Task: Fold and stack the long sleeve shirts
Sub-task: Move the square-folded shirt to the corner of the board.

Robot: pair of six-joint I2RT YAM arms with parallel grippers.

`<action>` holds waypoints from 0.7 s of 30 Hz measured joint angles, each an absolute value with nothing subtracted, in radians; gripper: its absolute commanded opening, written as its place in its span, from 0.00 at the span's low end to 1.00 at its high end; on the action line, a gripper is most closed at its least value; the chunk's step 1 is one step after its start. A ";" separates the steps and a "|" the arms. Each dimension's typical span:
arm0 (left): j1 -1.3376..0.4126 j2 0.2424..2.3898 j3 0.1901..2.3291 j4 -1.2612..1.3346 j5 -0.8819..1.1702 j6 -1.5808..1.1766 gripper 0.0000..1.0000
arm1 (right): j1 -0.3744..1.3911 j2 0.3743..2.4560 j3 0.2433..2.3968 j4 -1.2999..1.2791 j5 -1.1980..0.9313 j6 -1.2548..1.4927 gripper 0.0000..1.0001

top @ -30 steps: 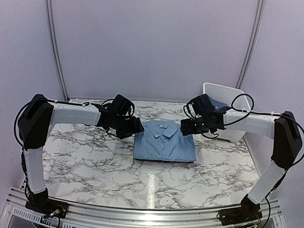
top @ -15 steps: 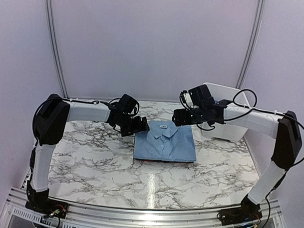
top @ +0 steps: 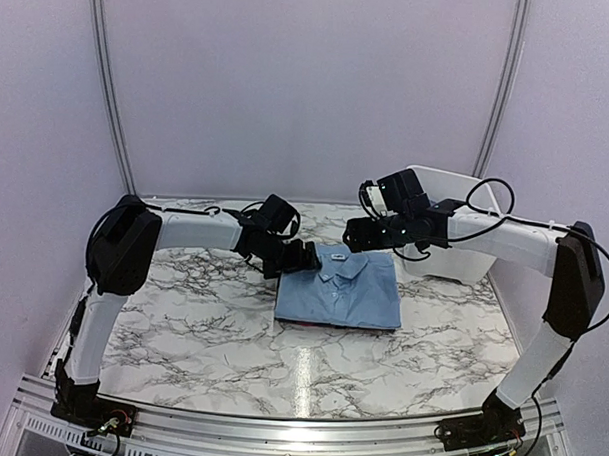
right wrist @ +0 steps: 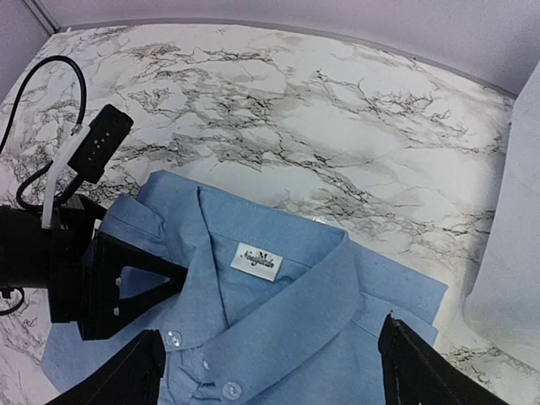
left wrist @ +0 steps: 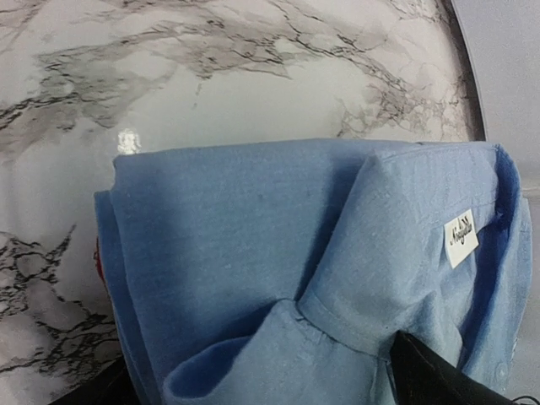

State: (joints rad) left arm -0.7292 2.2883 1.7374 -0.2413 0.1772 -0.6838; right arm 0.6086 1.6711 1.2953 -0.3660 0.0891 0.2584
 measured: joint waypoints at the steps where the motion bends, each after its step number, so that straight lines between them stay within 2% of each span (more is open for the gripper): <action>1: -0.738 2.299 1.752 -0.241 0.182 -0.684 0.96 | 0.609 1.671 1.295 -0.366 0.089 0.257 0.84; 15: -0.896 2.368 1.858 -0.233 0.199 -0.817 0.96 | 0.596 1.597 1.295 -0.368 0.095 0.236 0.83; 21: -0.984 2.480 2.030 -0.222 0.201 -0.894 0.96 | 0.584 1.480 1.291 -0.368 0.095 0.236 0.83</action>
State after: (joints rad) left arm -0.9836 2.4798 2.0296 -0.2222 0.2012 -0.8936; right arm 0.5838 1.4796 1.2915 -0.3679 0.0948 0.2356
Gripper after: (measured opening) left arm 0.958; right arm 0.836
